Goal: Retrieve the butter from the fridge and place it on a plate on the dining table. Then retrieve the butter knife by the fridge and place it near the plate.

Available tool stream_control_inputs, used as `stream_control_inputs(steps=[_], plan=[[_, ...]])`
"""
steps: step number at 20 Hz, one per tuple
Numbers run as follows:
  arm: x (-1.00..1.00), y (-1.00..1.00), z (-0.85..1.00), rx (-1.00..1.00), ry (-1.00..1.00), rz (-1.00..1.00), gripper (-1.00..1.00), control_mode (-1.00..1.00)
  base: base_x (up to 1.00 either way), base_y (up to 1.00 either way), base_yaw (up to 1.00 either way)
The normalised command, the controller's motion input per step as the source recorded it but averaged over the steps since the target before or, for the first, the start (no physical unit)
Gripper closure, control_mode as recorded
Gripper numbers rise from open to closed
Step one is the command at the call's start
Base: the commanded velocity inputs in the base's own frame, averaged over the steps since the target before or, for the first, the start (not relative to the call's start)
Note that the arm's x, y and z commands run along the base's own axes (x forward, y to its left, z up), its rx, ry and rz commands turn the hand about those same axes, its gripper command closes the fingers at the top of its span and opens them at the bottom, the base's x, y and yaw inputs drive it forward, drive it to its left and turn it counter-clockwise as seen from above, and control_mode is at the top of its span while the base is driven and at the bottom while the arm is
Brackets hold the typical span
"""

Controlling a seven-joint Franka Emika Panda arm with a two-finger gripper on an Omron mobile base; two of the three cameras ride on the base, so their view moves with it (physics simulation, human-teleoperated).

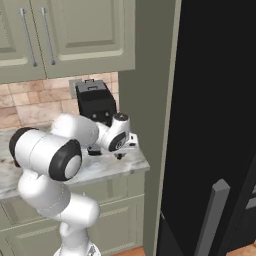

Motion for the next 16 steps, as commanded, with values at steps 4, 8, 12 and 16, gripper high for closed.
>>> stream_control_inputs(steps=[4,8,12,16], plan=[[-0.79,0.21,0.79,-0.16,-0.02,-0.04,1.00,-1.00,0.00,0.00,0.00],[-0.78,0.16,0.82,-0.13,0.01,-0.11,1.00,-1.00,0.00,0.00,0.00],[-0.88,0.11,0.72,-0.01,0.04,-0.17,1.00,-1.00,0.00,0.00,0.00],[-0.80,0.21,0.63,0.00,0.02,-0.19,1.00,-1.00,0.00,0.00,0.00]])
